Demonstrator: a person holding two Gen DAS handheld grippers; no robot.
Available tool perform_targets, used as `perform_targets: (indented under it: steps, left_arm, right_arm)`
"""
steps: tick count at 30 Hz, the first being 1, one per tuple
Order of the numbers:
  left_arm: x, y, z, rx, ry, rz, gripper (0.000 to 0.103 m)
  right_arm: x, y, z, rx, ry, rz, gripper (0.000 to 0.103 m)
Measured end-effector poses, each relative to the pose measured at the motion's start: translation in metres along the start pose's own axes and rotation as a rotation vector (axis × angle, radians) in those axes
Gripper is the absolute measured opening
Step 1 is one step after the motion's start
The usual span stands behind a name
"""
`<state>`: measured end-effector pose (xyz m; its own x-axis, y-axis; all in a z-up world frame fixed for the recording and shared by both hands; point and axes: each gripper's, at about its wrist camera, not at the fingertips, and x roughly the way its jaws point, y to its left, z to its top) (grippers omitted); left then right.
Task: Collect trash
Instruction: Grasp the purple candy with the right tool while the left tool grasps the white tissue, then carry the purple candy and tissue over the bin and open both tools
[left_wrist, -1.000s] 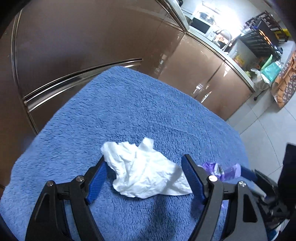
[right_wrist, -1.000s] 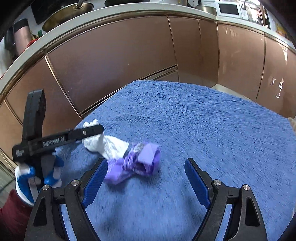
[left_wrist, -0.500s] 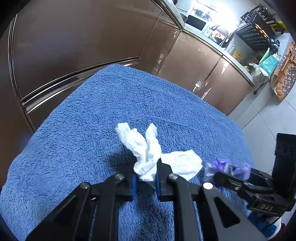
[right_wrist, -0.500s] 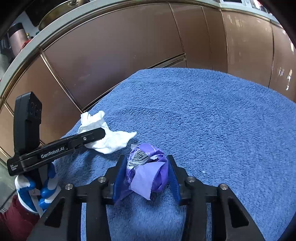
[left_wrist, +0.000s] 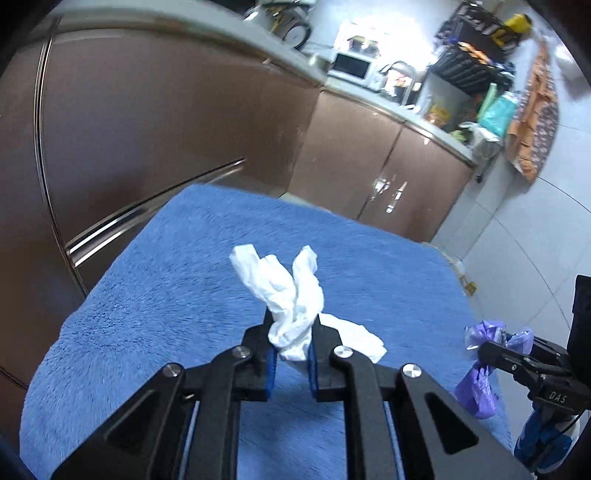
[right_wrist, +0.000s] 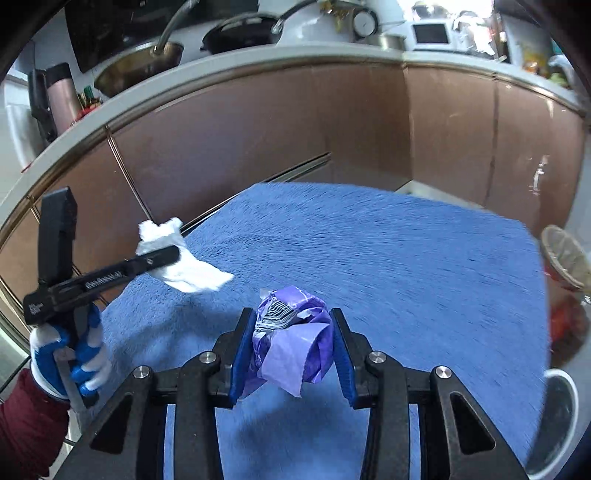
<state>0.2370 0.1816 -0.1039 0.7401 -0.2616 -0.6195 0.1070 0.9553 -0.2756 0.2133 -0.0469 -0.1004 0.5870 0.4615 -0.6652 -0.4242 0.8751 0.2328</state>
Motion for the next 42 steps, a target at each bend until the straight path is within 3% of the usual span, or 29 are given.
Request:
perform_targets:
  steps: [10,20,27,36,42]
  left_arm:
    - [-0.038,-0.093,-0.021,0.13,0.012,-0.095,0.012]
    - [-0.036,-0.184,-0.035,0.24,0.055,-0.189,0.012]
    - [0.001,-0.272,-0.035,0.36,0.115,-0.264,0.012]
    - [0.1,-0.4,-0.048,0.502,0.237,-0.335,0.012]
    - [0.161,-0.457,-0.069,0.546,0.311,-0.339,0.012]
  right_arm:
    - [-0.116,-0.035,-0.046,0.079,-0.125,-0.153,0.037]
    - [-0.187,-0.094,-0.08,0.234,-0.23,-0.317,0.037]
    - [-0.206,-0.15,-0.104,0.337,-0.249,-0.462,0.037]
    - [-0.201,-0.225,-0.127,0.385,-0.221,-0.634,0.038]
    - [-0.188,-0.276,-0.144,0.449,-0.202,-0.698,0.038]
